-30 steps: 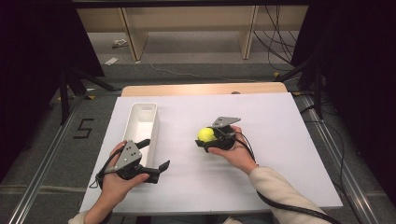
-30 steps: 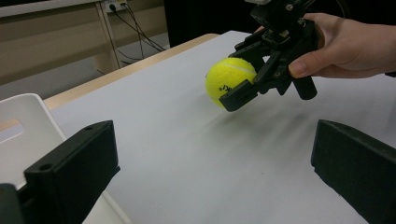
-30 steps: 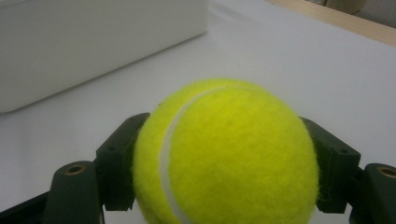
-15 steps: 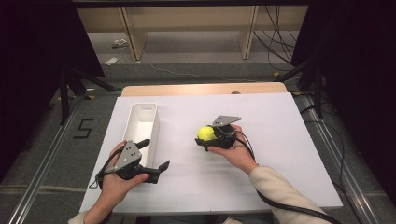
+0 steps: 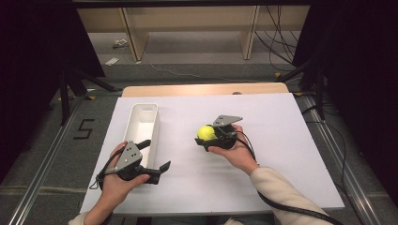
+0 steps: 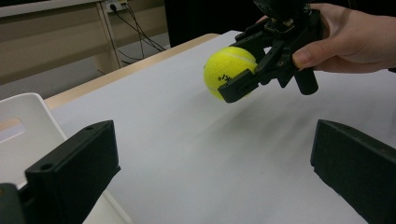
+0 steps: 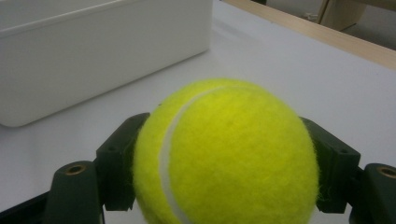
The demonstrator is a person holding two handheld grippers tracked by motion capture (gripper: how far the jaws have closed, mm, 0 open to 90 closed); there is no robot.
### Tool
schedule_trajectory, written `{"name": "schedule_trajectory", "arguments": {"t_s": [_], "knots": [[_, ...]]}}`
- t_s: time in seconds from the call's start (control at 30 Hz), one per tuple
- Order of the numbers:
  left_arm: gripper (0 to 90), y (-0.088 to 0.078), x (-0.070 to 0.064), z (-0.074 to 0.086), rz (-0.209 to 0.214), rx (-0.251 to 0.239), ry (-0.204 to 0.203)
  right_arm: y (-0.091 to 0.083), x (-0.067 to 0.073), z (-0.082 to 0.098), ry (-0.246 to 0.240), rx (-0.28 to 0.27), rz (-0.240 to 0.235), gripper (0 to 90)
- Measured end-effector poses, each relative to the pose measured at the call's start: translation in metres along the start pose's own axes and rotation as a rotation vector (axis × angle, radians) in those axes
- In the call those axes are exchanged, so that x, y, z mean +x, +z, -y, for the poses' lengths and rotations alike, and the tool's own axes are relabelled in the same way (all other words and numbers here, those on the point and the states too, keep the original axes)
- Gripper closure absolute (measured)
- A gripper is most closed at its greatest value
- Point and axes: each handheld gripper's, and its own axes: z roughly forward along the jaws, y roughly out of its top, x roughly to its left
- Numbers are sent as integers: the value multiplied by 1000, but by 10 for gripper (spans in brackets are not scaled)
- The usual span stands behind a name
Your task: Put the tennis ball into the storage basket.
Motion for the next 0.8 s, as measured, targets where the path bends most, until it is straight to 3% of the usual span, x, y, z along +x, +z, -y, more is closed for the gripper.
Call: {"name": "schedule_trajectory", "arguments": {"t_s": [0.8], "knots": [[6,0,0,0,-2,1,1,-2,6,-9,-14,-29,0,266]]}}
